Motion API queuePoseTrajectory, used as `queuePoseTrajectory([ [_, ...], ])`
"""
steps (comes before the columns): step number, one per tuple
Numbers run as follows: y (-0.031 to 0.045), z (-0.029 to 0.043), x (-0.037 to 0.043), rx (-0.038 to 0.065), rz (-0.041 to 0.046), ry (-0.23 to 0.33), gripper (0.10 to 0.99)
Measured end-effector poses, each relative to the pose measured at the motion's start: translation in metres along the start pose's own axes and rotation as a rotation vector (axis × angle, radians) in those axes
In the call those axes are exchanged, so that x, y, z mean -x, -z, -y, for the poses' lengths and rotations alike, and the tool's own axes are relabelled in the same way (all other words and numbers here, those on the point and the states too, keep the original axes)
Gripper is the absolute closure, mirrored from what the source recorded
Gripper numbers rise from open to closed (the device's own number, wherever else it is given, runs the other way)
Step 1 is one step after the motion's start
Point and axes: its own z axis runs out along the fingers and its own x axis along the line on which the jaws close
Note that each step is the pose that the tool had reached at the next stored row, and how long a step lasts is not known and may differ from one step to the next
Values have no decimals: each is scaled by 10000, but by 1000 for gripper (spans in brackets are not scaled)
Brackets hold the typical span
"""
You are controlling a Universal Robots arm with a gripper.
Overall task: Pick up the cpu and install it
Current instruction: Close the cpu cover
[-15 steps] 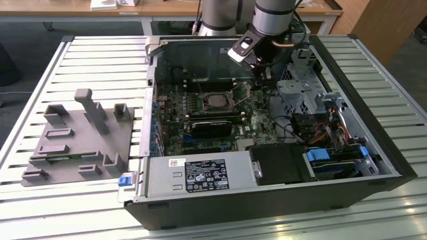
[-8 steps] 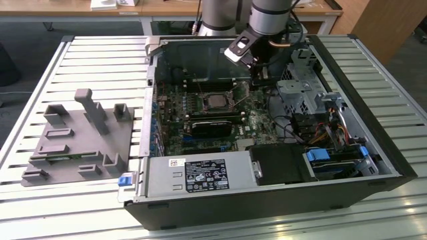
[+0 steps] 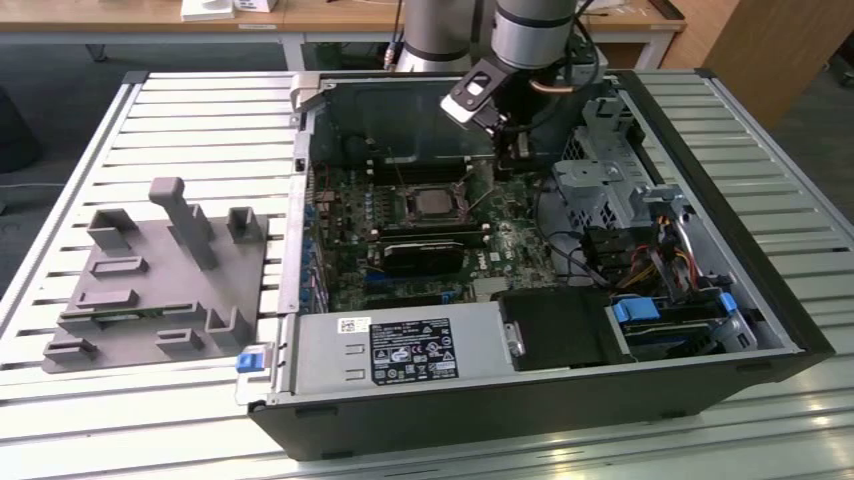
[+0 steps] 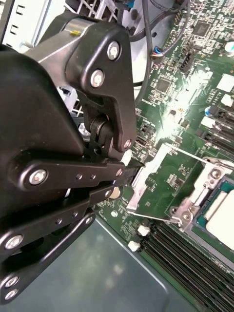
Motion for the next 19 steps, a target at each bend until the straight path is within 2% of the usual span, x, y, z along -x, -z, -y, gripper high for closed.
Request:
queuePoseTrajectory([
  [6,11,55,-3,-66,-6,0,980],
  [19,8,284,-7,-69,-7,-1,980],
])
